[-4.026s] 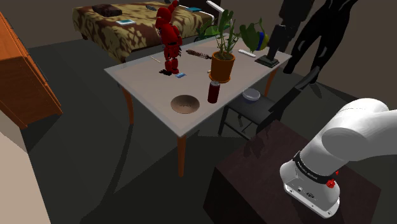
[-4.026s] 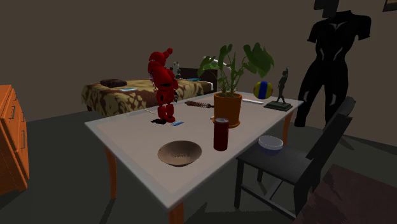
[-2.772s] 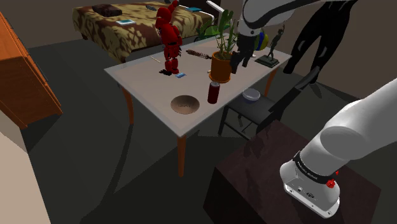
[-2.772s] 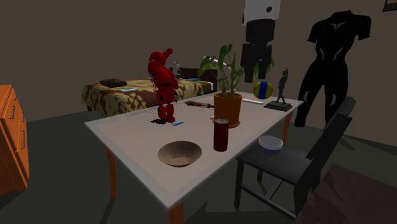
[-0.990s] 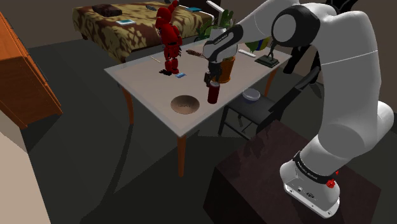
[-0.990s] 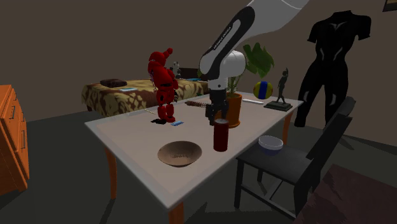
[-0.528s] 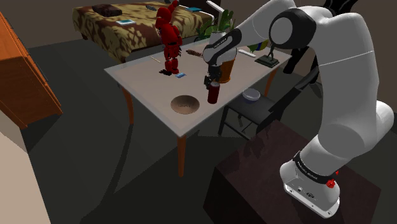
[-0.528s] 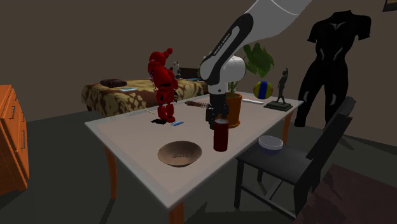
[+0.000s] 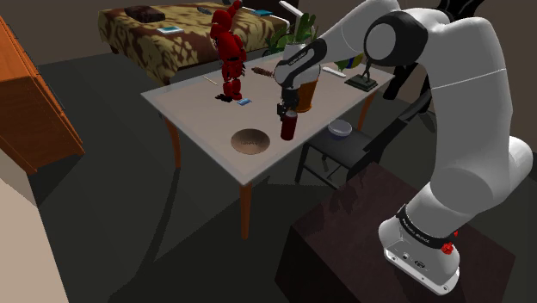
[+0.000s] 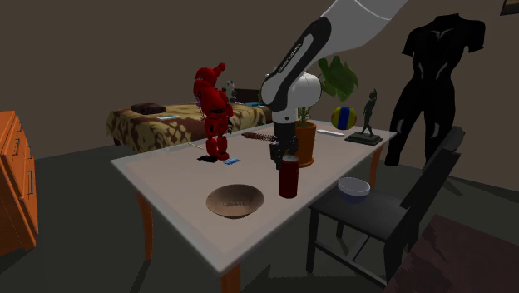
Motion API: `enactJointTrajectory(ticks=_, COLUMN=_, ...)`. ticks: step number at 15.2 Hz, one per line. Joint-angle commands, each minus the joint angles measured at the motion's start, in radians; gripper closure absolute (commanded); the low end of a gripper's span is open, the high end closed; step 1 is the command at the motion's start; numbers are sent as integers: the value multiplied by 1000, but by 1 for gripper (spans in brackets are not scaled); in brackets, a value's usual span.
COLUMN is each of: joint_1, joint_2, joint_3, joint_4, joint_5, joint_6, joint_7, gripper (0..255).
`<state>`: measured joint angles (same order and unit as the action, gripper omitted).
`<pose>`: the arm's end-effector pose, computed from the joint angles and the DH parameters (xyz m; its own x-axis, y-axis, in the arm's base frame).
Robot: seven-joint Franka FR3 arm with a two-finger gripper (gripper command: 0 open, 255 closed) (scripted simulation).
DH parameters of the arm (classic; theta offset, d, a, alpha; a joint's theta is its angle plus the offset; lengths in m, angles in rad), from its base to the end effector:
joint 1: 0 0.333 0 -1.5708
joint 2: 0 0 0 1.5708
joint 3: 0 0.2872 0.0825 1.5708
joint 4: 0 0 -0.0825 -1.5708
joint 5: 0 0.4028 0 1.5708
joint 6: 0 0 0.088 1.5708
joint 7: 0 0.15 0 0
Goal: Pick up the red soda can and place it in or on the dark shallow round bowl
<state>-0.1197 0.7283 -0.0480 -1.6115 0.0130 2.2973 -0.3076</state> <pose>0.6721 -0.1116 0.1185 0.9888 0.1417 -0.0465 0.1423 -0.9898 0.0089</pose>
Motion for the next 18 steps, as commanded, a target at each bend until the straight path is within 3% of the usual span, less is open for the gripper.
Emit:
enactJointTrajectory(ticks=1, joint_1=0, joint_2=0, joint_3=0, joint_4=-1, joint_5=0, joint_6=0, joint_7=0, gripper=255)
enactJointTrajectory(ticks=6, joint_1=0, joint_2=1, joint_3=0, joint_4=0, joint_5=0, joint_6=0, joint_7=0, gripper=255)
enactJointTrajectory(ticks=18, joint_1=2, joint_2=-102, joint_3=-3, joint_4=2, joint_5=-4, joint_6=-106, joint_7=0, gripper=255)
